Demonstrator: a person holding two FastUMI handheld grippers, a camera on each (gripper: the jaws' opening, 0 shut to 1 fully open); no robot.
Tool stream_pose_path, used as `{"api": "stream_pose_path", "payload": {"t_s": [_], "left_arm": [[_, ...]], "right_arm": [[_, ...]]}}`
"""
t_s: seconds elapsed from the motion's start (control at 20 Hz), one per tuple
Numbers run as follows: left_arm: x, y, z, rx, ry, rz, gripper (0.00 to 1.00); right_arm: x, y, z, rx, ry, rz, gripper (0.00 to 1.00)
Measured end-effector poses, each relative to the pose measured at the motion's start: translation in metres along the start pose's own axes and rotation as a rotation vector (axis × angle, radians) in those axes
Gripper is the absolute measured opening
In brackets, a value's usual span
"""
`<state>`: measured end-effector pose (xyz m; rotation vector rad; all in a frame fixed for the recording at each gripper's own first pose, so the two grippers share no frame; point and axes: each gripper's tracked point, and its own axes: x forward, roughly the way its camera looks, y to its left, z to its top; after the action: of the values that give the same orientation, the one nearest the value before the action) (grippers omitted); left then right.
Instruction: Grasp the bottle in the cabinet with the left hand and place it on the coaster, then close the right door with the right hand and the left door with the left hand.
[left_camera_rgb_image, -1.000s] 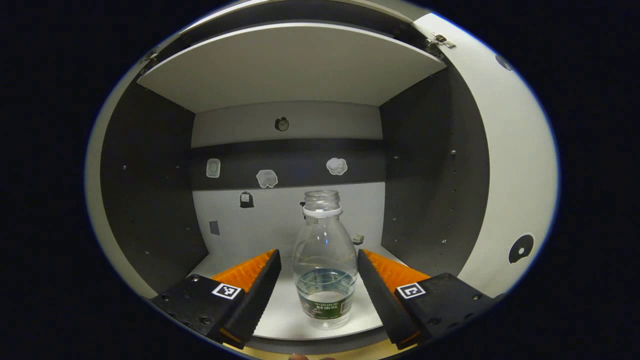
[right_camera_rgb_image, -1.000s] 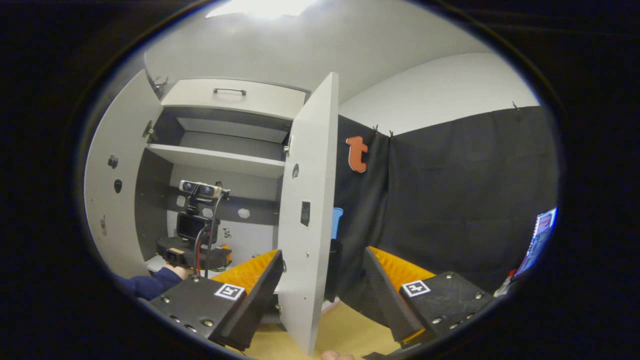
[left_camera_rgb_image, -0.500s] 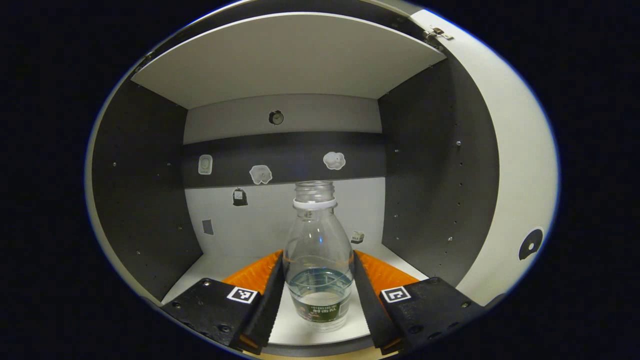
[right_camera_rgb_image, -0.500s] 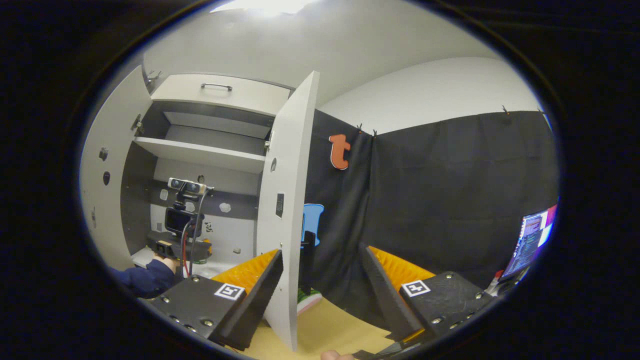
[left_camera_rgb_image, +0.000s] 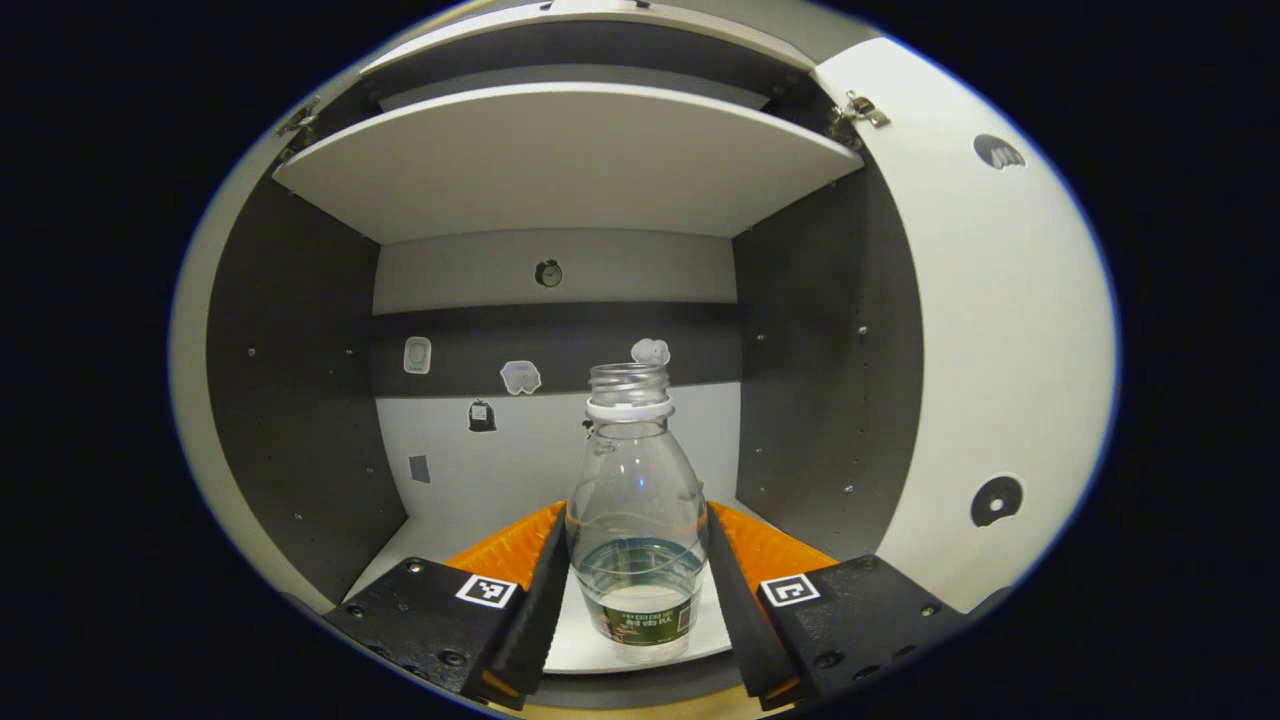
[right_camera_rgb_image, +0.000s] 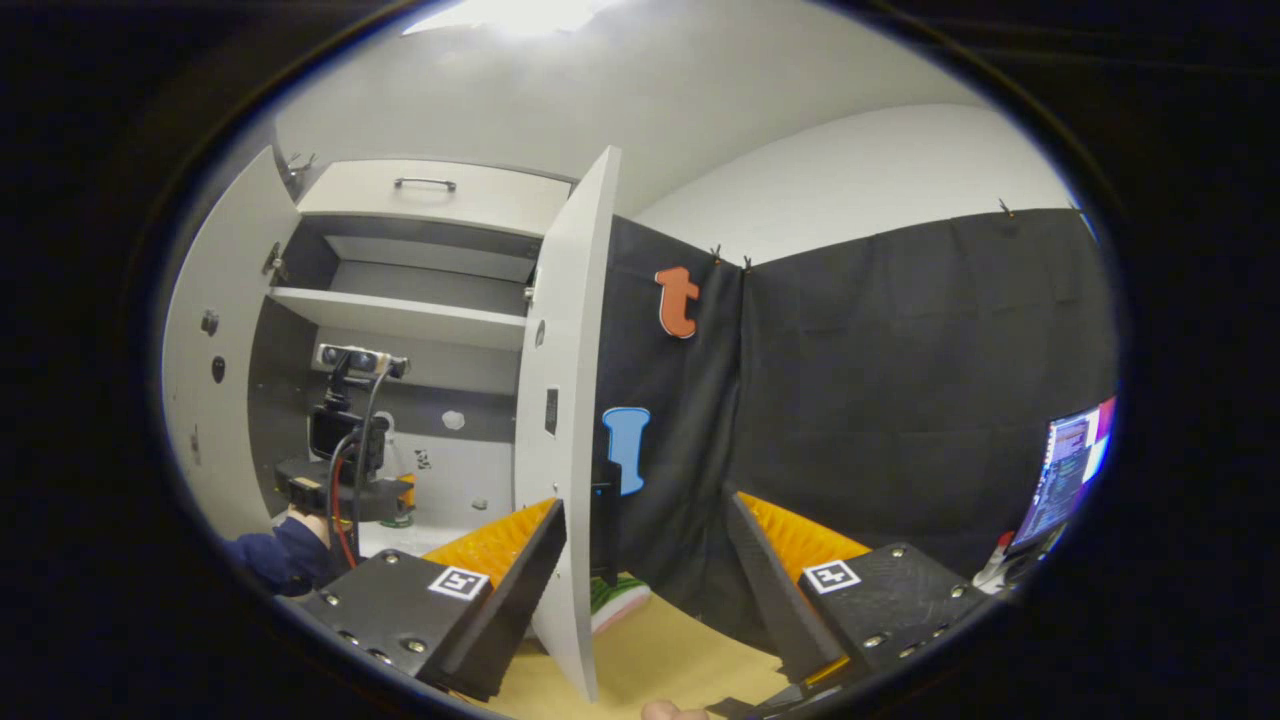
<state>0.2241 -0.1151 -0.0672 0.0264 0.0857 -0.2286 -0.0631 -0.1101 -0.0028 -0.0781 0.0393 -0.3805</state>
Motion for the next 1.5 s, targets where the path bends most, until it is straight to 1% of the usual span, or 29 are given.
{"api": "stream_pose_path", "payload": {"t_s": [0.2,0.25,0.3,0.35,0.4,0.45,0.5,0.75,0.95,1.1,1.3,1.5], "left_arm": [[-0.043,0.002,0.007,-0.029,-0.014,-0.021,0.74],[-0.055,0.003,0.007,-0.035,-0.013,-0.025,0.74],[-0.066,0.003,0.005,-0.040,-0.014,-0.029,0.74],[-0.077,0.006,0.005,-0.043,-0.010,-0.030,0.74],[-0.087,0.008,0.004,-0.049,-0.008,-0.033,0.73],[-0.097,0.010,0.001,-0.056,-0.001,-0.035,0.74],[-0.106,0.013,-0.003,-0.064,0.013,-0.038,0.73],[-0.145,0.029,-0.027,-0.090,0.050,-0.043,0.74],[-0.173,0.035,-0.071,-0.135,0.126,-0.062,0.74],[-0.189,0.044,-0.120,-0.182,0.209,-0.047,0.74],[-0.210,0.046,-0.184,-0.244,0.313,-0.069,0.74],[-0.225,0.057,-0.243,-0.227,0.415,-0.030,0.75]], "right_arm": [[-0.006,-0.001,0.003,0.005,-0.001,0.038,0.99],[-0.007,0.000,0.003,0.009,0.001,0.051,0.95],[-0.009,0.002,0.004,0.015,0.002,0.066,0.99],[-0.009,0.003,0.004,0.020,0.003,0.081,0.95],[-0.009,0.004,0.005,0.023,0.002,0.092,0.95],[-0.008,0.005,0.006,0.025,0.001,0.102,0.95],[-0.007,0.004,0.005,0.030,0.002,0.112,0.99],[-0.003,-0.001,0.006,0.041,-0.003,0.141,0.99],[0.003,-0.004,0.011,0.039,-0.013,0.157,0.99],[0.007,-0.006,0.012,0.045,-0.018,0.171,0.99],[0.009,-0.008,0.010,0.041,-0.011,0.179,0.99],[0.009,-0.012,0.010,0.032,-0.016,0.178,0.99]]}}
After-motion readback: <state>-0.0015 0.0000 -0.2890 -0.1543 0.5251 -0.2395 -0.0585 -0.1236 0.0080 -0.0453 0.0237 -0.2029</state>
